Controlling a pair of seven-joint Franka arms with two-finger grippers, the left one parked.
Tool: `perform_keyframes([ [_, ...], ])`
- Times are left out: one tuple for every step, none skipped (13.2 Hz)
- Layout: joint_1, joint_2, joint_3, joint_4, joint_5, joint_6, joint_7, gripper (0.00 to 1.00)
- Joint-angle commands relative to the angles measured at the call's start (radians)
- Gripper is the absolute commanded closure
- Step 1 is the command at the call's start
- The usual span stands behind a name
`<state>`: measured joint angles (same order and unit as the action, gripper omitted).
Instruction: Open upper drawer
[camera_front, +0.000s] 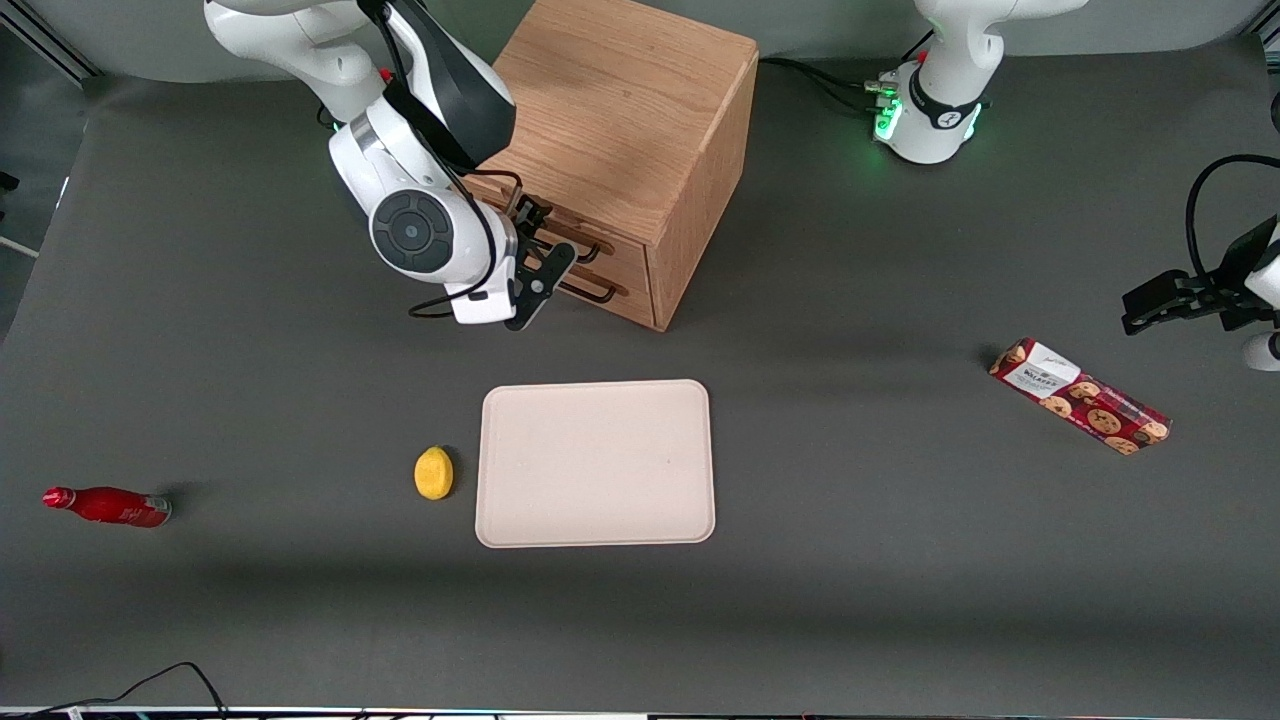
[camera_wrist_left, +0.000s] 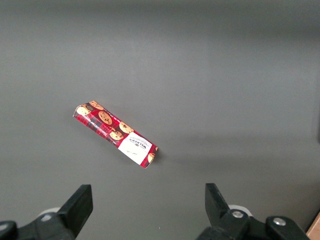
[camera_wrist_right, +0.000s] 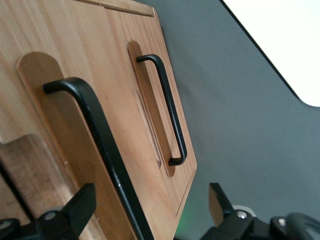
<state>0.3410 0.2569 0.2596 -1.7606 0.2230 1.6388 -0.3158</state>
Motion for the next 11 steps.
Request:
perform_keyframes([
  [-0.022, -0.001, 0.021, -0.029, 0.018, 0.044, -0.032, 0.0],
  [-0.023, 0.007, 0.026, -0.031, 0.018, 0.052, -0.032, 0.0],
  [-0.025, 0.013, 0.026, -0.031, 0.018, 0.055, -0.032, 0.0],
  [-0.023, 0.016, 0.026, -0.033, 0.018, 0.061, -0.032, 0.0],
  [-0.023, 0.016, 0.026, -0.04, 0.018, 0.068, -0.032, 0.0],
  [-0.022, 0.016, 0.026, -0.045, 0.018, 0.079, -0.032, 0.0],
  [-0.022, 0.018, 0.026, -0.045, 0.018, 0.081, -0.032, 0.0],
  [-0.023, 0.022, 0.026, -0.045, 0.016, 0.081, -0.032, 0.0],
  [-0.023, 0.024, 0.026, -0.045, 0.01, 0.084, -0.032, 0.0],
  [-0.028, 0.028, 0.026, -0.045, 0.009, 0.087, -0.032, 0.0],
  [-0.04, 0.028, 0.026, -0.043, 0.004, 0.087, -0.032, 0.0],
])
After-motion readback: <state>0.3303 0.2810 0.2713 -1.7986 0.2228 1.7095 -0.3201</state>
